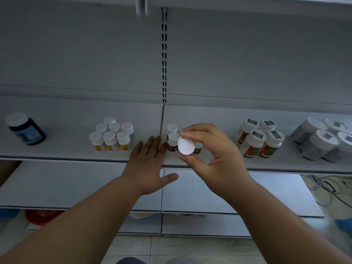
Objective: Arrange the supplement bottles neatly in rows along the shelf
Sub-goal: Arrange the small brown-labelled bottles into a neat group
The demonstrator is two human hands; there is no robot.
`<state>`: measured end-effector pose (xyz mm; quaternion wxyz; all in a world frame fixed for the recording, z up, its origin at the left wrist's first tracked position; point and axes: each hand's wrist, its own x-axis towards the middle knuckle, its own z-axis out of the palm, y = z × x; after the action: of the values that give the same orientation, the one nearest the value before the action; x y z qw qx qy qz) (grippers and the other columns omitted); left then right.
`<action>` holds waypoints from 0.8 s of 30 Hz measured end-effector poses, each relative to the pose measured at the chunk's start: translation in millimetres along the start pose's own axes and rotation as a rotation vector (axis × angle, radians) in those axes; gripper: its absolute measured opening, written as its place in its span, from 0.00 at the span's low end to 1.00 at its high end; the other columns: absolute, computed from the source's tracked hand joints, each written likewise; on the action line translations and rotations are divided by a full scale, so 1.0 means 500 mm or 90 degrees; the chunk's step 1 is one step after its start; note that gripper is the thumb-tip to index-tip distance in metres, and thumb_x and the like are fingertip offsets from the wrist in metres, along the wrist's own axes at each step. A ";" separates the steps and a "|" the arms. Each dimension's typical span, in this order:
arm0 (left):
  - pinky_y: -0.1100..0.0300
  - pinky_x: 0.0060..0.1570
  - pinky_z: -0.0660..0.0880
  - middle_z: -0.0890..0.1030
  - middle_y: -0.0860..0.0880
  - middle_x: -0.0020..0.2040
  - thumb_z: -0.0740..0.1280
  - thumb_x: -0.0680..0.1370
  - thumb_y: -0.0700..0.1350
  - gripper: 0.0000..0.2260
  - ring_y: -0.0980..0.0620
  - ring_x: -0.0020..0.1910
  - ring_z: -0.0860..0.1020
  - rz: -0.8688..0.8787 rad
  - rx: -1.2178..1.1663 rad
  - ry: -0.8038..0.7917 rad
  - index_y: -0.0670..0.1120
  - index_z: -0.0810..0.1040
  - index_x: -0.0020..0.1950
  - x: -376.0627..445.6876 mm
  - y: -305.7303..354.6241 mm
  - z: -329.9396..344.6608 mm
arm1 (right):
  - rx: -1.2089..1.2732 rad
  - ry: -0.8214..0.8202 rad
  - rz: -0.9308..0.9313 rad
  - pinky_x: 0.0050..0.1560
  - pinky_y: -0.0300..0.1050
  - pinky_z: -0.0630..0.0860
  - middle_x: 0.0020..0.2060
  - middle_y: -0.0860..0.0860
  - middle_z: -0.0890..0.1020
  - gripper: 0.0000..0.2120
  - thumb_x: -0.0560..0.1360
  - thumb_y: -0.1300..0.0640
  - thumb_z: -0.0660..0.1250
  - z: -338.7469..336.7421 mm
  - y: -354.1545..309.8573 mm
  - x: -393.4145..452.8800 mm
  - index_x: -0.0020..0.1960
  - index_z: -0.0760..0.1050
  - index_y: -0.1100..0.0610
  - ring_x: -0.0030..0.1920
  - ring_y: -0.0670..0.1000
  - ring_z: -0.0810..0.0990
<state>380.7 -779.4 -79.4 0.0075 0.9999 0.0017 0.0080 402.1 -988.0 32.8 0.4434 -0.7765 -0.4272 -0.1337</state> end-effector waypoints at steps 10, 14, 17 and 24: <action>0.44 0.77 0.41 0.45 0.44 0.82 0.43 0.71 0.78 0.48 0.45 0.80 0.42 0.007 0.016 -0.004 0.48 0.43 0.81 -0.003 0.003 -0.001 | 0.741 -0.114 0.814 0.21 0.38 0.61 0.28 0.53 0.70 0.17 0.74 0.46 0.67 0.002 -0.036 0.030 0.48 0.73 0.62 0.23 0.49 0.67; 0.43 0.77 0.42 0.47 0.43 0.82 0.43 0.70 0.79 0.49 0.44 0.80 0.44 0.011 -0.011 0.000 0.48 0.45 0.81 -0.001 0.000 -0.004 | 0.627 -0.013 0.694 0.29 0.44 0.71 0.34 0.57 0.79 0.10 0.78 0.54 0.65 0.026 -0.037 0.021 0.50 0.76 0.62 0.31 0.53 0.75; 0.44 0.78 0.45 0.52 0.46 0.82 0.51 0.72 0.76 0.45 0.46 0.80 0.48 0.020 -0.131 -0.013 0.51 0.48 0.81 -0.023 0.000 -0.029 | 0.290 -0.021 0.525 0.39 0.40 0.79 0.40 0.49 0.85 0.05 0.76 0.56 0.69 0.036 -0.045 0.022 0.50 0.78 0.56 0.38 0.47 0.82; 0.59 0.67 0.67 0.70 0.56 0.71 0.69 0.74 0.62 0.30 0.59 0.67 0.69 -0.177 -0.339 0.139 0.54 0.68 0.73 -0.292 -0.053 -0.061 | 0.100 -0.243 0.275 0.41 0.31 0.72 0.40 0.35 0.81 0.08 0.67 0.45 0.72 0.126 -0.113 0.019 0.45 0.77 0.44 0.42 0.38 0.79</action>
<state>234.2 -753.1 -51.4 0.2694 0.9463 0.1372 0.1144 352.9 -918.9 34.8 0.4321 -0.8237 -0.3371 0.1458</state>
